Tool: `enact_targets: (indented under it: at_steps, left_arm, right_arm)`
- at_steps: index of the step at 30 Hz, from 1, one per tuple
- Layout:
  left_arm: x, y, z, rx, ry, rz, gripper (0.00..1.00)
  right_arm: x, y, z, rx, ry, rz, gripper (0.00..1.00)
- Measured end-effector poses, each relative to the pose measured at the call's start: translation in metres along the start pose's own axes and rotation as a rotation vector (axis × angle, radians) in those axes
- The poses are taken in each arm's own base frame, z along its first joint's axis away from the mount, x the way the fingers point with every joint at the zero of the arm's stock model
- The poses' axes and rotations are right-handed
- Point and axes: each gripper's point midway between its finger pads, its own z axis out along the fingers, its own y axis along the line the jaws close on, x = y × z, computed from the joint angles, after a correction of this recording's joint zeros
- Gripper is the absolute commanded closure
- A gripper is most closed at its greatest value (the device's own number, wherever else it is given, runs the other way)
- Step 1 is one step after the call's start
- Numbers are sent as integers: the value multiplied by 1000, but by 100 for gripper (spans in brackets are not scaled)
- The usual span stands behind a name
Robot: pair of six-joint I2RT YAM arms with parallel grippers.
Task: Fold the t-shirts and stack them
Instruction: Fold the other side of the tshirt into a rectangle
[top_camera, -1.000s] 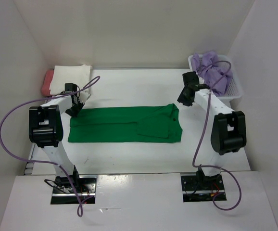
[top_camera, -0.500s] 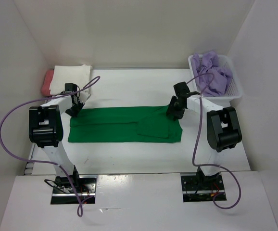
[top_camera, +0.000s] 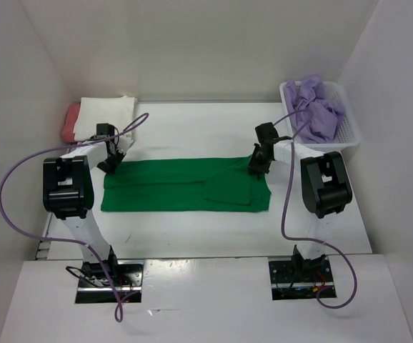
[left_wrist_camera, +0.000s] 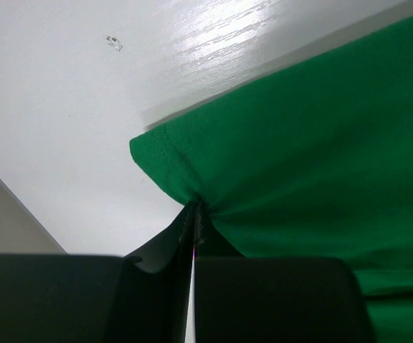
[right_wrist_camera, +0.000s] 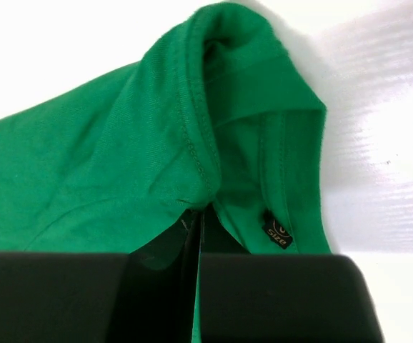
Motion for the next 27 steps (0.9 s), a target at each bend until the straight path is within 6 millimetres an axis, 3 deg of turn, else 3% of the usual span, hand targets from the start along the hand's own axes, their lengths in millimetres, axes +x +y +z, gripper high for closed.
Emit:
enact_targets:
  at_steps: [9,13,15,18,21,25,27]
  left_arm:
    - [0,0,0,-5,2,-21,96]
    - [0,0,0,-6,2,-22,93]
    - [0,0,0,-8,2,-22,86]
    - [0,2,0,-15,2,-22,72]
    - [-1,4,-1,-19,3,-25,65]
    - [-1,3,-4,2,6,-49,61]
    - [0,0,-6,19,11,-54,56]
  right_arm:
    - [0,-13,-1,44,7,80,97]
    - [5,-17,-3,62,23,109,60]
    - [5,-17,-5,64,23,111,55]
    - [5,-19,-11,63,25,111,55]
    - [2,-18,-32,49,-4,106,56]
    - [-6,-6,-77,3,-96,90,60]
    - [1,1,-96,-28,-122,78,61]
